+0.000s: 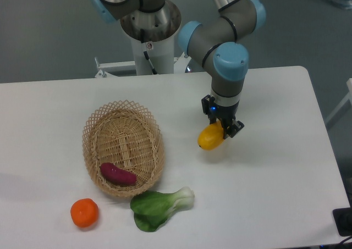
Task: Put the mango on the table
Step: 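Lower the held yellow mango toward the table with the gripper, then open the gripper to release the mango and lift away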
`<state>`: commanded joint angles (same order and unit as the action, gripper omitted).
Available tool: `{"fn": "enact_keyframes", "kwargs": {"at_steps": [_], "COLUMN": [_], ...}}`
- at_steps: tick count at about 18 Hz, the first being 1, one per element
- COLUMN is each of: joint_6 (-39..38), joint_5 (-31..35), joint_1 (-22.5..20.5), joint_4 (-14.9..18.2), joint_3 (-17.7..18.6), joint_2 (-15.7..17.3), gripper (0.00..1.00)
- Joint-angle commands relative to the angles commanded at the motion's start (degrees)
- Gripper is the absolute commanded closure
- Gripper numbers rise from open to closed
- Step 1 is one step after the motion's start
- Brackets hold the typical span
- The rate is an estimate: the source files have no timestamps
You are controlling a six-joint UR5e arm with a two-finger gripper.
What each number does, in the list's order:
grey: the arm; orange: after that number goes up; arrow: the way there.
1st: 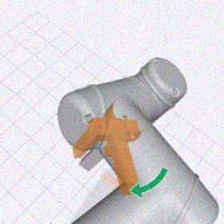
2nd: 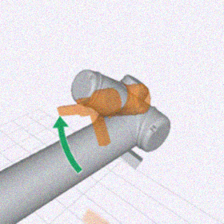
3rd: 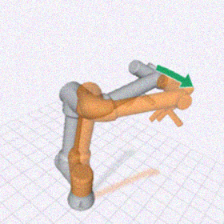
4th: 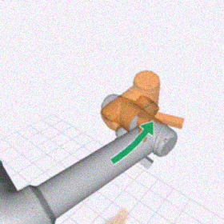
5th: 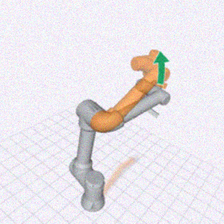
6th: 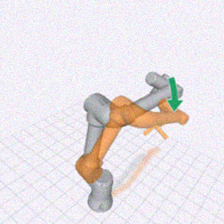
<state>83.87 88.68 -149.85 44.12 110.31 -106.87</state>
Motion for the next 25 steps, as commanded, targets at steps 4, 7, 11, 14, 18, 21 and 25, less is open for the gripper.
{"fn": "enact_keyframes", "kwargs": {"at_steps": [4, 7, 11, 14, 18, 21, 25], "joint_6": [-3.1, -5.0, -10.0, -10.1, -10.2, -11.8, -14.9], "joint_5": [0.5, 0.4, 0.5, 0.5, 0.4, 0.4, -0.3], "joint_1": [1.0, 2.5, 4.5, 4.6, 4.6, 4.6, 4.5], "joint_4": [-1.0, -4.7, -4.7, -4.7, -4.7, -4.6, -3.9], "joint_3": [-2.4, -3.8, -6.9, -7.7, -8.7, -9.8, -11.2], "joint_2": [-3.0, -6.2, -9.3, -9.9, -9.9, -9.8, -8.8], "gripper": [0.65, 0.62, 0.59, 0.41, 0.00, 0.00, 0.00]}}
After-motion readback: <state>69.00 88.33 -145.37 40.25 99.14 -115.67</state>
